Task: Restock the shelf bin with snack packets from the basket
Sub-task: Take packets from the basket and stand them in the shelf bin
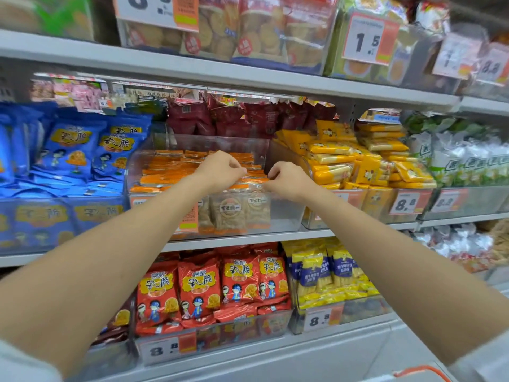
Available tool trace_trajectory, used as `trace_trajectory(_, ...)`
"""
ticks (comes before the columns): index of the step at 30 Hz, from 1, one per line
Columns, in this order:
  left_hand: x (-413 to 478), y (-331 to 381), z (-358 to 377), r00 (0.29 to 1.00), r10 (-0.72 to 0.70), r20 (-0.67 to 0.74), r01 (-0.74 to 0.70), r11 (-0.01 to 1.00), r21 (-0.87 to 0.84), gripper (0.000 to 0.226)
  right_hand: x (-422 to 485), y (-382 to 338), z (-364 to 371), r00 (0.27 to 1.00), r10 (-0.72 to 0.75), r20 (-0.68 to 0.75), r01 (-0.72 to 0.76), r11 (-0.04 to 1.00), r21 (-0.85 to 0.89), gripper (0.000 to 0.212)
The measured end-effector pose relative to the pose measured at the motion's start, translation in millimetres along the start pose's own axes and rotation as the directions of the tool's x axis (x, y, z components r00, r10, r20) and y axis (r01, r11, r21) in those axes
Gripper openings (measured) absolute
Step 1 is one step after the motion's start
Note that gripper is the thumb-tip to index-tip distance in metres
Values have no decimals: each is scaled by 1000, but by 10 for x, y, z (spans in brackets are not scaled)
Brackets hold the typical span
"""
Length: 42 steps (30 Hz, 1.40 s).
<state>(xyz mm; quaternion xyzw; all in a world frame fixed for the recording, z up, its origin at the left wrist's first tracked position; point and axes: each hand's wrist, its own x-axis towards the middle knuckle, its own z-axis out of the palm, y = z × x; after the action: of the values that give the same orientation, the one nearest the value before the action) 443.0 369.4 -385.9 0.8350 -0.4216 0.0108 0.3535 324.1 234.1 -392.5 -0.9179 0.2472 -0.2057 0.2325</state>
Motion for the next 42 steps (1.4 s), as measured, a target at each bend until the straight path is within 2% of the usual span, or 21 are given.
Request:
trace_trajectory(3, -188, 128, 40, 962, 128, -241, -112, 991, 79, 23, -210, 80, 51, 956, -89, -279, 116, 990, 83, 27)
trace_trajectory(5, -340, 248, 117, 907, 260, -330, -210, 961, 181, 21, -415, 170, 106, 899, -187, -395, 243, 965, 97, 23)
trace_trajectory(8, -591, 417, 395, 872, 387, -300, -334, 918, 214, 15, -769, 400, 216, 823, -286, -491, 368, 927, 78, 17)
trace_trajectory(11, -862, 494, 848, 895, 417, -162, -392, 905, 162, 15, -1111, 752, 357, 841, -241, -485, 323, 942, 92, 14)
trace_trajectory(14, -1116, 466, 1446, 949, 316, 10, -315, 943, 104, 12, -1468, 1219, 567, 893, -128, -431, 200, 972, 124, 17)
trace_trajectory(17, -1370, 386, 2137, 956, 214, 202, -227, 973, 40, 21, -1918, 1751, 814, 942, -8, -335, 66, 985, 161, 19)
trace_trajectory(20, -1656, 278, 2805, 912, 166, 375, -172, 985, -16, 17, -2384, 2320, 1034, 963, 153, -224, -119, 980, 159, 25)
trace_trajectory(25, -2137, 132, 3758, 816, 68, 575, -28, 997, -78, 17, -3182, 3129, 1410, 926, 377, -19, -371, 919, 133, 23)
trace_trajectory(28, -2437, 33, 4228, 733, -28, 679, 109, 991, -76, 20, -3651, 3495, 1667, 876, 467, 123, -475, 879, 43, 27)
trace_trajectory(32, -2790, -145, 4709, 621, -109, 776, 260, 963, -73, 18, -4165, 3886, 1970, 736, 600, 313, -617, 785, -55, 34)
trace_trajectory(36, -3026, -382, 5032, 520, -197, 831, 404, 914, -36, 19, -4496, 4262, 2215, 612, 679, 407, -671, 717, -188, 37)
trace_trajectory(39, -3052, -550, 5169, 496, -246, 833, 430, 903, 11, 16, -4655, 4500, 2384, 476, 741, 473, -701, 645, -305, 38)
trace_trajectory(42, -2978, -630, 5298, 515, -262, 816, 437, 899, 13, 16, -4707, 4720, 2536, 400, 769, 499, -699, 608, -376, 41)
